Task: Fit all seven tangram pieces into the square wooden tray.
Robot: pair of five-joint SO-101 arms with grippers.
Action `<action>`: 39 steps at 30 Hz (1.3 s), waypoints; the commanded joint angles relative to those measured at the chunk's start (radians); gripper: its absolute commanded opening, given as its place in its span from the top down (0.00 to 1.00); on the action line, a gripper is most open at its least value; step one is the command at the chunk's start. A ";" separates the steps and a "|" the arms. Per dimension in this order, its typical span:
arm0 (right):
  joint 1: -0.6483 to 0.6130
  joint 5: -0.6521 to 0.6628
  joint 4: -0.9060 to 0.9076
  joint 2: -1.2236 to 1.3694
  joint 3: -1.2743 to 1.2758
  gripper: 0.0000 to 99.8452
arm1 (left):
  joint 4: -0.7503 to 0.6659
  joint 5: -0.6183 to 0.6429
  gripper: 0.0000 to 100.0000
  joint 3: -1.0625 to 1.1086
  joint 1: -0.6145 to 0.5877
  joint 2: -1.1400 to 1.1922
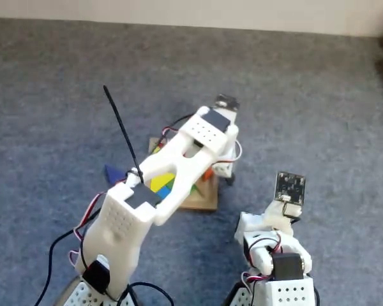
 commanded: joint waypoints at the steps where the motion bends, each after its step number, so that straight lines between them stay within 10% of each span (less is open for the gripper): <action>1: 0.010 0.012 0.005 0.010 0.137 0.99 | 0.035 0.008 0.72 -0.048 0.042 -0.091; 25: 0.010 0.012 0.005 0.010 0.137 0.99 | 0.126 0.008 0.78 0.001 0.074 -0.185; 39: 0.010 0.012 0.005 0.010 0.137 0.99 | -0.081 0.005 0.78 0.252 0.044 -0.185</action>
